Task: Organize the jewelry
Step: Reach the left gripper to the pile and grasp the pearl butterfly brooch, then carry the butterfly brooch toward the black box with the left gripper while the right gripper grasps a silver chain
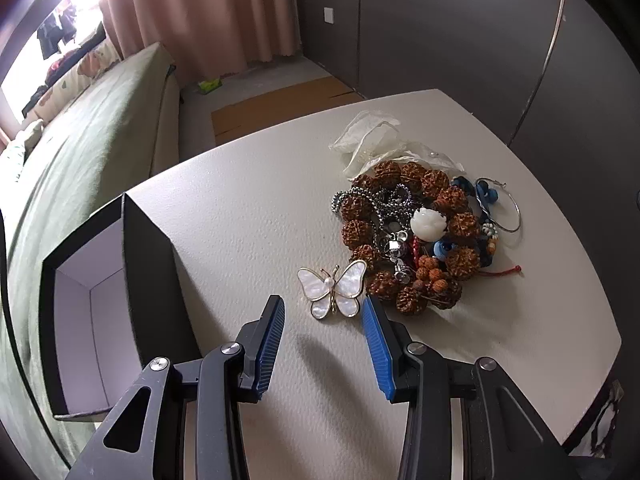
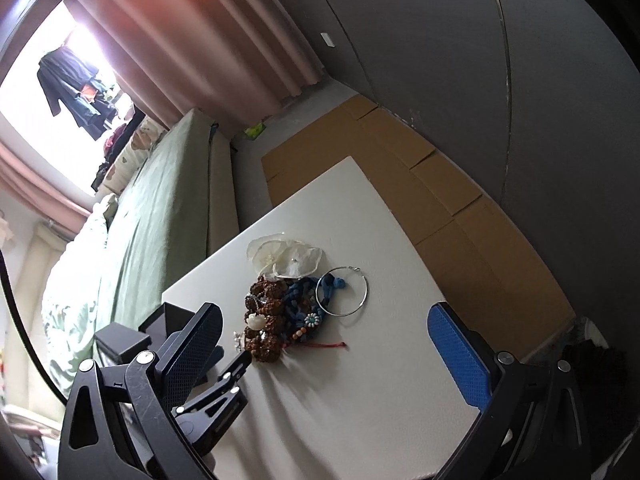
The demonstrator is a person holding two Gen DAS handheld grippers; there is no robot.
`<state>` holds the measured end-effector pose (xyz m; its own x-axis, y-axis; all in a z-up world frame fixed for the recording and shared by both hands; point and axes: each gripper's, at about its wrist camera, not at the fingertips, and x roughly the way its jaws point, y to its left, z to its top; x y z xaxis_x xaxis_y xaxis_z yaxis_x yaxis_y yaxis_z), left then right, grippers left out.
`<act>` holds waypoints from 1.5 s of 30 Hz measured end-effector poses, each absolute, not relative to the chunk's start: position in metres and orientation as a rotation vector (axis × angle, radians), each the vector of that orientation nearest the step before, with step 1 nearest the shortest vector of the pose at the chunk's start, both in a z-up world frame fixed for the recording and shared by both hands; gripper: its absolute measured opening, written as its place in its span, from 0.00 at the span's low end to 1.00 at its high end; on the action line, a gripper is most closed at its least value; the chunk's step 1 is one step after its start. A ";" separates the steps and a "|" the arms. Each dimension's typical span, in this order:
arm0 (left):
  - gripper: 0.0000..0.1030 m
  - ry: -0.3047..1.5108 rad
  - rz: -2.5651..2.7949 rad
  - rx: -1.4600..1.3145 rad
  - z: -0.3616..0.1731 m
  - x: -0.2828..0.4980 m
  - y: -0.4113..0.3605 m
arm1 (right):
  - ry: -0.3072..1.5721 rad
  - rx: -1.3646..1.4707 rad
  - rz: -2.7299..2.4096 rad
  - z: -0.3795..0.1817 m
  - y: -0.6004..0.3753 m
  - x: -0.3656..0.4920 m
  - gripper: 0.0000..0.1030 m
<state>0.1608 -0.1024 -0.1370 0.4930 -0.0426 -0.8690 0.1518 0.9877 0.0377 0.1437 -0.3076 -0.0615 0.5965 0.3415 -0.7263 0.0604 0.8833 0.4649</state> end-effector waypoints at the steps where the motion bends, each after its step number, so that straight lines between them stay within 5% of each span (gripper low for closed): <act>1: 0.41 1.049 -0.120 0.112 -0.138 0.162 -0.103 | 0.926 0.475 0.173 -0.061 -0.307 0.144 1.00; 22: 0.35 1.006 -0.145 -0.042 -0.113 0.155 -0.075 | 0.956 0.459 0.226 -0.076 -0.283 0.155 0.99; 29: 0.35 0.947 -0.148 -0.091 -0.087 0.142 -0.060 | 0.996 0.471 0.277 -0.090 -0.259 0.163 0.66; 45: 0.35 0.852 -0.083 -0.299 -0.048 0.133 0.015 | 1.058 0.330 0.357 -0.096 -0.190 0.209 0.51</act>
<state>0.1333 0.0154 -0.0482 0.6578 -0.1912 -0.7286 -0.0470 0.9550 -0.2930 0.2085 -0.1898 -0.0961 0.4437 0.4370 -0.7824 -0.1255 0.8947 0.4286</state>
